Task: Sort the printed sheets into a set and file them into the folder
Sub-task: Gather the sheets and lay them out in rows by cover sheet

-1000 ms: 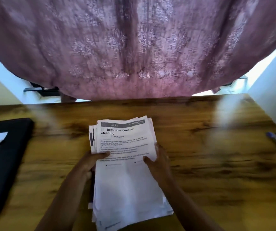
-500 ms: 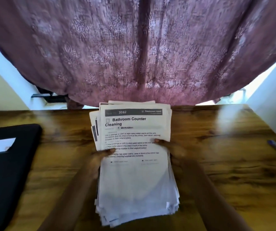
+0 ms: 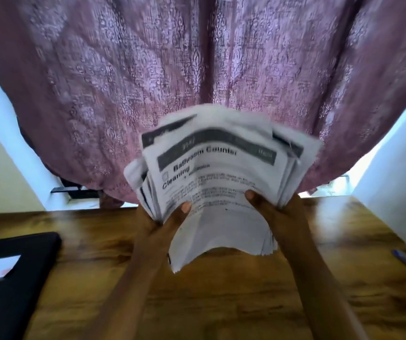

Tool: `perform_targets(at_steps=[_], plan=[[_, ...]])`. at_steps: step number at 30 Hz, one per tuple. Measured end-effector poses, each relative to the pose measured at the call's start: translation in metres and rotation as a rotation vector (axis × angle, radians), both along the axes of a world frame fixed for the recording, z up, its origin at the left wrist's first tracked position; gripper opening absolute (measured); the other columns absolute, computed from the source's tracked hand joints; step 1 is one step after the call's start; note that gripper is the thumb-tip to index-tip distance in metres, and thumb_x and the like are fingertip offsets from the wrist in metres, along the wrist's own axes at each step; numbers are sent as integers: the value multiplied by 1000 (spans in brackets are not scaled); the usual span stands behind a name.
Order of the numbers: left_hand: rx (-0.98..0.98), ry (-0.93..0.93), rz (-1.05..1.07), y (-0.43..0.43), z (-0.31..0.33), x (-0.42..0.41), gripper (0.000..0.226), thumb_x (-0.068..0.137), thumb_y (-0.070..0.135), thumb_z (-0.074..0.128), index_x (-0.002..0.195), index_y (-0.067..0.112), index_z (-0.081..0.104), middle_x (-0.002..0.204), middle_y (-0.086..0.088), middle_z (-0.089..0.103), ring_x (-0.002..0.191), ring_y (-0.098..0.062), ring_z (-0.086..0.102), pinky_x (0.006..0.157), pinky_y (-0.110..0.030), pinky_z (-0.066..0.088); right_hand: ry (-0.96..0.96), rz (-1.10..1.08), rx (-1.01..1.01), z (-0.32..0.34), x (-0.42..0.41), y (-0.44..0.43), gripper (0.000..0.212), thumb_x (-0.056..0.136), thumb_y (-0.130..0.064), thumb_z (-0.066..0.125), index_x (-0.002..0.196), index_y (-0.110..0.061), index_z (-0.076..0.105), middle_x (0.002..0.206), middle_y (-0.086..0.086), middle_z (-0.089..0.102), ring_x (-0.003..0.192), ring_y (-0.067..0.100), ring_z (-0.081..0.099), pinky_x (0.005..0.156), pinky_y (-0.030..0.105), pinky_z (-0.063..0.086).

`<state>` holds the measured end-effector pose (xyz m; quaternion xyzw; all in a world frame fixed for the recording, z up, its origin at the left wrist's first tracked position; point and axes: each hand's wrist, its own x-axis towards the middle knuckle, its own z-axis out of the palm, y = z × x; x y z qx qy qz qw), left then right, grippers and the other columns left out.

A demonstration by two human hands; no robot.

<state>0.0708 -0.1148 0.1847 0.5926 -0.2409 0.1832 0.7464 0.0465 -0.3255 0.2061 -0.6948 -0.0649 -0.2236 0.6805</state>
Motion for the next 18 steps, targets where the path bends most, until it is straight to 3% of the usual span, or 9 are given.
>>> perform_targets(at_steps=[2, 5, 9, 12, 15, 18], plan=[[-25, 34, -54, 3, -12, 0, 35, 85, 18, 70, 116, 33, 65, 112, 9, 70, 108, -13, 65, 81, -26, 55, 20, 24, 31, -21, -5, -5, 36, 73, -21, 76, 107, -27, 65, 103, -10, 72, 98, 9, 67, 79, 30, 56], [4, 73, -76, 6, -30, 4, 49, 80, 7, 70, 124, 12, 50, 113, 4, 69, 107, -19, 66, 81, -33, 56, 33, 33, 40, -46, -5, -11, 48, 75, -14, 73, 121, -12, 60, 113, -4, 70, 106, 13, 65, 82, 27, 55], [26, 129, -111, 5, -36, 11, 57, 77, 5, 71, 127, 3, 45, 112, -2, 69, 102, -23, 68, 76, -32, 57, 44, 35, 64, -49, 2, -18, 43, 74, -12, 71, 116, -14, 62, 108, -6, 71, 102, 12, 67, 78, 24, 55], [8, 144, -130, 11, -33, 15, 61, 74, 14, 76, 129, 17, 51, 115, 0, 68, 104, -23, 66, 80, -34, 57, 8, 55, 39, -49, 7, -28, 41, 73, -9, 71, 114, -13, 64, 110, -2, 71, 105, 17, 66, 82, 27, 54], [105, 234, -287, 15, -40, 14, 43, 72, 15, 78, 111, 32, 69, 111, -2, 71, 104, -25, 67, 79, -37, 58, 31, 149, 146, -56, 3, -35, 38, 69, -10, 75, 104, -25, 71, 107, 0, 72, 101, 20, 67, 77, 27, 55], [154, 355, -344, 4, -50, 8, 47, 59, 44, 89, 103, 37, 73, 110, -1, 72, 105, -25, 67, 78, -41, 58, 120, 214, 147, -64, 3, -29, 39, 70, -10, 72, 106, -24, 67, 102, -7, 73, 95, 14, 69, 73, 25, 55]])
